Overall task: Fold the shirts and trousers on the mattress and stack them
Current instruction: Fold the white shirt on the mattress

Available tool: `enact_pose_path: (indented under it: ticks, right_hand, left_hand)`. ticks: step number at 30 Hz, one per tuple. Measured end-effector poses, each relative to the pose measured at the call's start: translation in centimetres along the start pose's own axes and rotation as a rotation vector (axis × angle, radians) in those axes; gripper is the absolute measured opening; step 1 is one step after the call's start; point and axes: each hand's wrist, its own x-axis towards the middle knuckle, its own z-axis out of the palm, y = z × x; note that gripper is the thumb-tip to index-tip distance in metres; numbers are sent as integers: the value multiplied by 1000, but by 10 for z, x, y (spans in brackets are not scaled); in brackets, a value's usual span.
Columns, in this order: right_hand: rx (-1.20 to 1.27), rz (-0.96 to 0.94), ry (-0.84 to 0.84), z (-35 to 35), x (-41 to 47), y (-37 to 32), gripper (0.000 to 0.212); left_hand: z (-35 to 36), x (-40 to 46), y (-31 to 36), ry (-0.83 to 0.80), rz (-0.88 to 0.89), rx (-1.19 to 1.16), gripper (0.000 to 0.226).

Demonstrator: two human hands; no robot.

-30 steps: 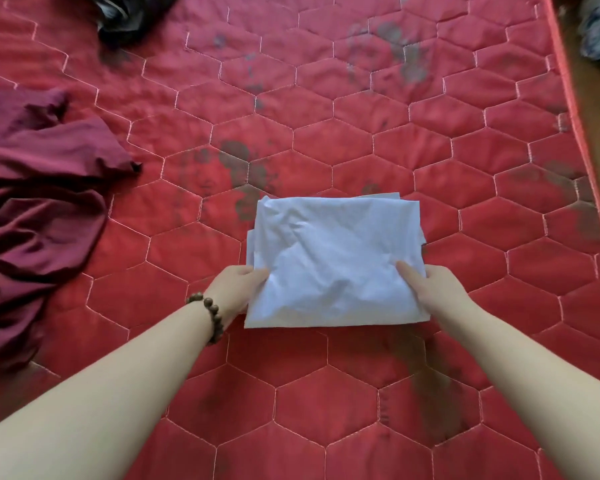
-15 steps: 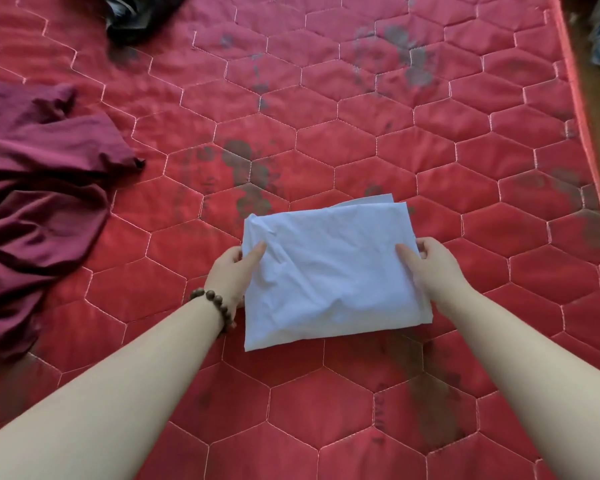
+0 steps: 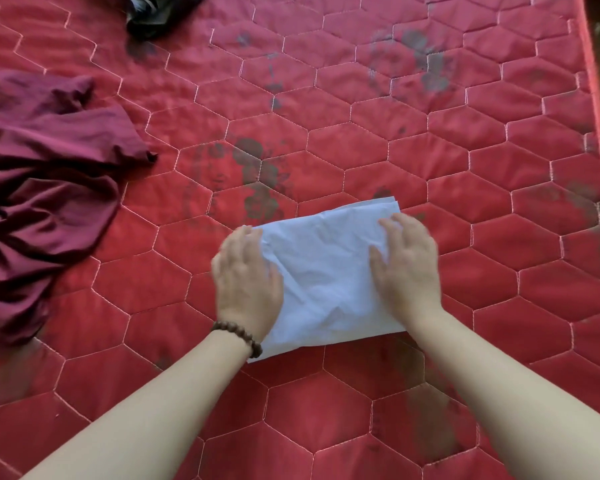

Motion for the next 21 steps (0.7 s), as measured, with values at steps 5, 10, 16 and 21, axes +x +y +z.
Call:
enact_pose_path:
  ticks: [5, 10, 16, 21]
  right_hand:
    - [-132, -481, -436, 44, -10, -30, 51]
    - [-309, -434, -522, 63, 11, -3, 59]
    - [-243, -135, -449, 56, 36, 28, 59]
    - [-149, -126, -448, 55, 38, 30, 55]
  left_hand:
    - [38, -1, 6, -400, 322, 358, 62]
    - [51, -8, -12, -352, 192, 408, 67]
    - [58, -12, -18, -292, 70, 382, 69]
    - [58, -11, -22, -269, 74, 327, 68]
